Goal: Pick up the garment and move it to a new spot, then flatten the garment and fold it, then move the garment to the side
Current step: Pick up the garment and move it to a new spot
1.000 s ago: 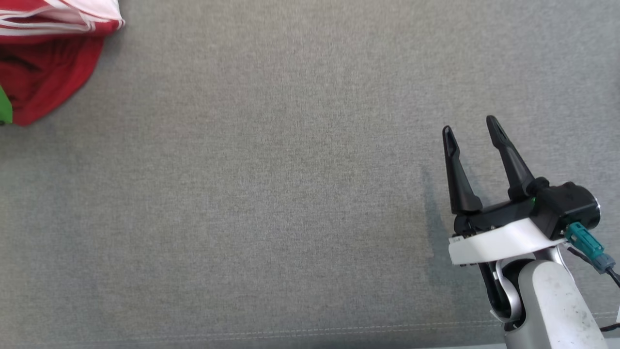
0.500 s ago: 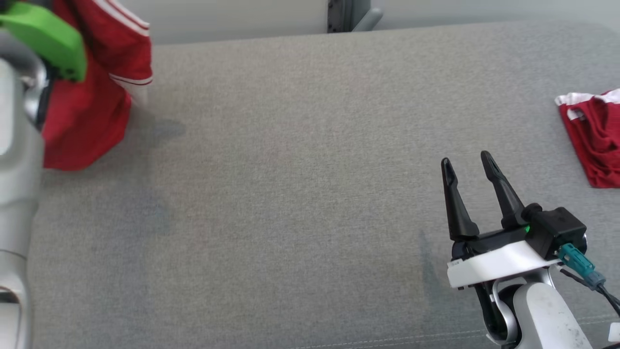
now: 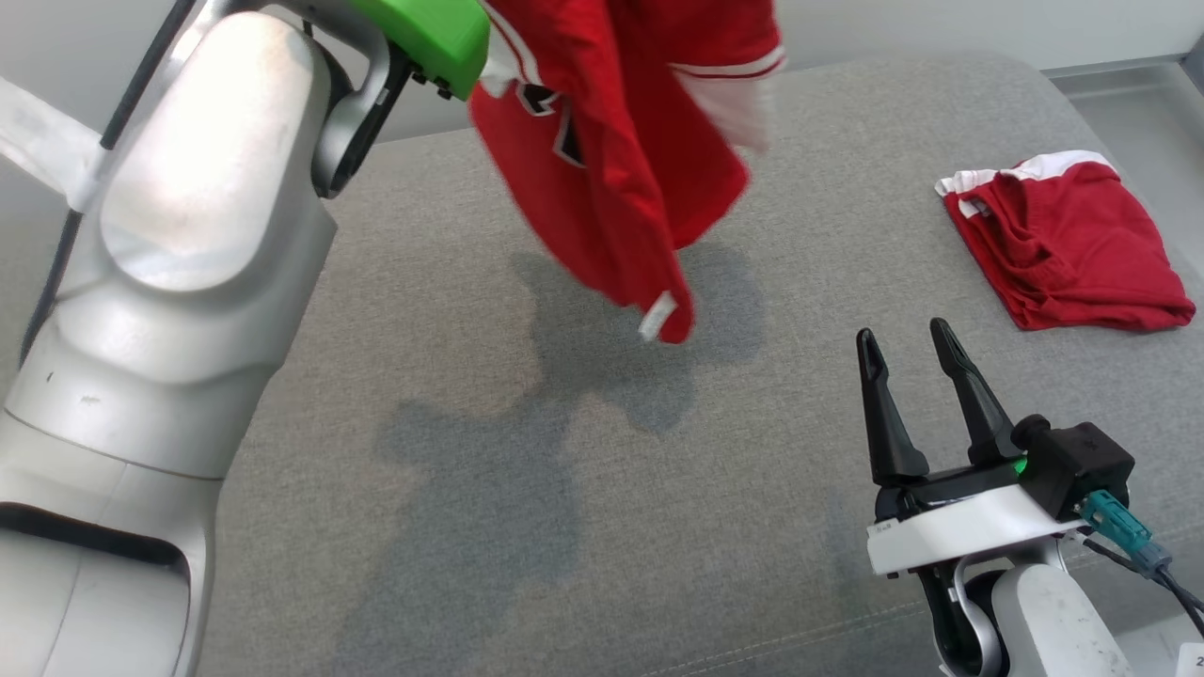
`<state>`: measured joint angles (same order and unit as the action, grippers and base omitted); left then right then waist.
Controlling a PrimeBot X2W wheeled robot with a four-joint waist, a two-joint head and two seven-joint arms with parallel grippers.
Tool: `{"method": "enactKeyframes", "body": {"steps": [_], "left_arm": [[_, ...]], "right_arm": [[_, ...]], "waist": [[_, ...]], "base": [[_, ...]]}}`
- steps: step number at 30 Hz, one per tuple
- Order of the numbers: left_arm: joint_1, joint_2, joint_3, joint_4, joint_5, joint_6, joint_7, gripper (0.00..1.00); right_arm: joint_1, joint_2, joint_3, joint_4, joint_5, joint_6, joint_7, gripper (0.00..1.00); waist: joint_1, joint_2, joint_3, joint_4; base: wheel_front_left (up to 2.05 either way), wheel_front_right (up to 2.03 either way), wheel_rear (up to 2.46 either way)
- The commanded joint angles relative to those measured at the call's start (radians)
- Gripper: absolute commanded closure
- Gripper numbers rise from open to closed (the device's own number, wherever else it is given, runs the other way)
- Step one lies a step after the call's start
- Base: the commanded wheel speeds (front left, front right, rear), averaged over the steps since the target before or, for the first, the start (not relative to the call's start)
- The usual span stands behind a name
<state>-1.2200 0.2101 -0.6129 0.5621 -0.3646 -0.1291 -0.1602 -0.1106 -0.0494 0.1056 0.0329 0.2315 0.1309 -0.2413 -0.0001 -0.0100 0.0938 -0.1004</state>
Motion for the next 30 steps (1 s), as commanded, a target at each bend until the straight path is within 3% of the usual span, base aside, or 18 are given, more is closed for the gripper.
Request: {"method": "enactKeyframes", "body": {"steps": [1,7,14,18,27,28,30], "left_arm": [[0.01,-0.015,0.004,-0.013,-0.027,-0.001,0.007,1.0],[0.137,-0.055,0.034,0.043,-0.119,0.014,-0.007,1.0],[0.325,-0.067,0.071,0.251,-0.18,0.045,-0.077,1.0],[0.393,-0.073,0.101,0.361,-0.195,0.07,-0.099,1.0],[0.452,-0.06,0.183,0.445,-0.18,0.123,-0.105,1.0],[0.456,-0.059,0.19,0.447,-0.175,0.127,-0.105,0.89],[0.467,-0.06,0.204,0.451,-0.165,0.13,-0.106,0.55]], "right_arm": [[0.005,-0.002,-0.001,0.003,0.005,0.0,-0.009,0.0],[-0.014,-0.002,0.003,0.012,0.02,0.0,-0.018,0.0],[-0.034,-0.002,0.008,0.022,0.026,0.0,-0.024,0.0],[-0.042,-0.002,0.004,0.023,0.014,-0.001,-0.024,0.0],[-0.049,-0.002,0.009,0.025,-0.006,-0.001,-0.025,0.0],[-0.05,-0.002,0.01,0.025,-0.007,-0.001,-0.025,0.0],[-0.05,-0.002,0.011,0.028,-0.01,-0.001,-0.025,0.0]], "waist": [[0.0001,0.01,0.003,-0.036],[0.0001,0.01,0.046,-0.054],[0.0001,0.01,0.088,-0.057],[0.0001,0.01,0.106,-0.052],[0.0001,0.01,0.13,-0.041],[0.0001,0.01,0.13,-0.04],[0.0001,0.01,0.126,-0.038]], "base": [[0.0,0.0,0.0],[0.0,0.0,0.0],[0.0,0.0,0.0],[0.0,0.0,0.0],[0.0,0.0,0.0],[0.0,0.0,0.0],[0.0,0.0,0.0]]}}
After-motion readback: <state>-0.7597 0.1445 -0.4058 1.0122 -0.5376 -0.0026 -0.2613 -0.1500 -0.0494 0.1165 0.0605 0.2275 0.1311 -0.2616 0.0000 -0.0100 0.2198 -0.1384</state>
